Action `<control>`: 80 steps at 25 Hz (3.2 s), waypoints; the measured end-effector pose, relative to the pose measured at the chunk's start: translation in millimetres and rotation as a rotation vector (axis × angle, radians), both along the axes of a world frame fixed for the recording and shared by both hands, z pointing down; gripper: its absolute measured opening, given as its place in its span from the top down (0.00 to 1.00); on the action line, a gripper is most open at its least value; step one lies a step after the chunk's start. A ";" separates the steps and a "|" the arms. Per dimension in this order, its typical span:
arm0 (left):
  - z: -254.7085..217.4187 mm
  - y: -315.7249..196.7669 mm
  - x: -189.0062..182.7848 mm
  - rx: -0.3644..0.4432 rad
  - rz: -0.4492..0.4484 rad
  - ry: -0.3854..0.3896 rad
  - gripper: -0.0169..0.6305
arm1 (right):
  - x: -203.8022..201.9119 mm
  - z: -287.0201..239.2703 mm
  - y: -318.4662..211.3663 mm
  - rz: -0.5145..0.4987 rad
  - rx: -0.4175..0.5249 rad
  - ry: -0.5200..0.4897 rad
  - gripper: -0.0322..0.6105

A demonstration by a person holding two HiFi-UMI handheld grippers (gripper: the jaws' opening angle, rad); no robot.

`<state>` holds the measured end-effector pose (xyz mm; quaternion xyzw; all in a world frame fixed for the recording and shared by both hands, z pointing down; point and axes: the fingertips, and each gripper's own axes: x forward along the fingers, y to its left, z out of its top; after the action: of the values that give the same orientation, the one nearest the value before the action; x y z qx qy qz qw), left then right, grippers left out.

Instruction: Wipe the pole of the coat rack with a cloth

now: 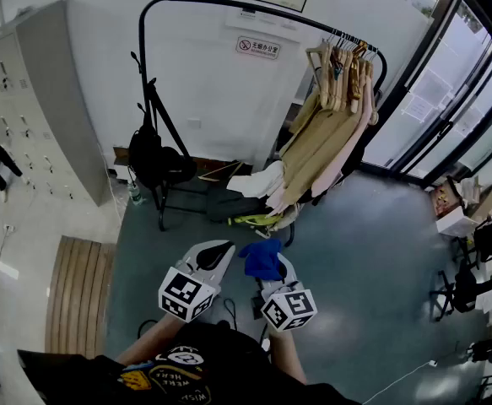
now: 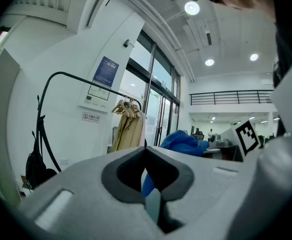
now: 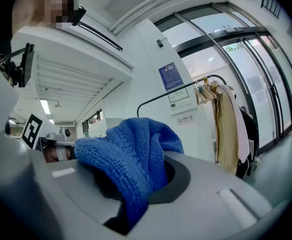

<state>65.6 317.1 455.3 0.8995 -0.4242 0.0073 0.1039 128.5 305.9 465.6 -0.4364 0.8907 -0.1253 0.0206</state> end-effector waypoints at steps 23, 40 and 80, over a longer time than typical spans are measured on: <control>15.7 -45.5 -68.3 -0.031 0.036 0.005 0.97 | -66.8 28.4 -40.8 0.026 -0.070 -0.004 0.89; 2.8 -274.4 -39.5 0.018 0.006 -0.030 0.97 | -41.6 12.5 -292.6 -0.022 -0.031 0.017 0.89; -59.5 -544.4 -166.7 0.135 -0.076 0.003 0.97 | -417.3 -306.2 -652.6 -0.223 0.607 0.136 0.89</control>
<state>-101.1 -227.3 395.8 0.8879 -0.4572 -0.0268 0.0441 -288.8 -346.7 159.4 -0.3175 0.9291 0.1737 0.0761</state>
